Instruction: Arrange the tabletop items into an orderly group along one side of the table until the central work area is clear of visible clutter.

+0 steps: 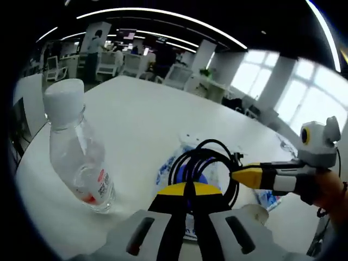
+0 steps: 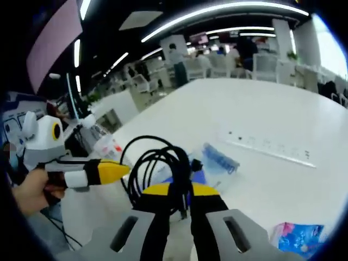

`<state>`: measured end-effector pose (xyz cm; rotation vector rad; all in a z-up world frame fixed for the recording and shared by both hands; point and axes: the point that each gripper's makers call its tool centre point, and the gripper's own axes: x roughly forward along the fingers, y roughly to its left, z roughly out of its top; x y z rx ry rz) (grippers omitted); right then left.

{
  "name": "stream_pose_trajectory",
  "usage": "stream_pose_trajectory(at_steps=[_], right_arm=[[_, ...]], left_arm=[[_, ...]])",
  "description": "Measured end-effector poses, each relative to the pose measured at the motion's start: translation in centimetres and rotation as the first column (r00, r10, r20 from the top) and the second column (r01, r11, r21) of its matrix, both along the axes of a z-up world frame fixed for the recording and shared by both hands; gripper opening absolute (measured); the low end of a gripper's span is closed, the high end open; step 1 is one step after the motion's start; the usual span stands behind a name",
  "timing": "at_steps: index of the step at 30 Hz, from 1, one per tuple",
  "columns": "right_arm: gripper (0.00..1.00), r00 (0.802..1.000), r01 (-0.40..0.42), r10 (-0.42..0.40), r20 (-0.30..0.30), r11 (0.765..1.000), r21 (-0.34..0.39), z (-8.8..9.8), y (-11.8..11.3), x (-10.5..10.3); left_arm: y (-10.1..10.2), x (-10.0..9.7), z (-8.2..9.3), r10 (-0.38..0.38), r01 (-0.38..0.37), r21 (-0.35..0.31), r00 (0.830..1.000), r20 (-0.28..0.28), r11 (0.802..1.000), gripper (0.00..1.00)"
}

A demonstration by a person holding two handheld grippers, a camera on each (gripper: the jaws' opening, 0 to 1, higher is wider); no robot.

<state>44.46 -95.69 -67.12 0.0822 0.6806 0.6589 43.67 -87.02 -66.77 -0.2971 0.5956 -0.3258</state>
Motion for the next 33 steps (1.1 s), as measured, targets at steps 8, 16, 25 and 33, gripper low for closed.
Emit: stream_pose_trajectory(at_steps=[8, 16, 25, 33], right_arm=[[0.09, 1.000, 0.003, -0.003, 0.025, 1.000, 0.011, 2.3, -0.4, -1.1], [0.09, 1.000, -0.006, 0.005, 0.030, 1.000, 0.016, 3.9, -1.5, -2.3], [0.09, 0.999, -0.002, 0.001, 0.033, 1.000, 0.018, 5.2, -2.9, -4.5], [0.08, 1.000, 0.019, -0.021, 0.019, 0.997, 0.077, 6.5, -4.0, -6.8]], left_arm=[[-0.3, -0.7, 1.7, -0.021, 0.021, 0.000, 1.000, 0.017, 1.000, 0.02], [-1.0, -2.3, 3.2, -0.065, 0.065, -0.002, 0.998, 0.022, 0.998, 0.02], [-2.3, -4.2, 4.4, -0.109, 0.110, -0.045, 0.994, 0.023, 0.993, 0.02], [-3.2, -5.9, 4.7, -0.137, 0.138, -0.059, 0.990, 0.016, 0.989, 0.02]])
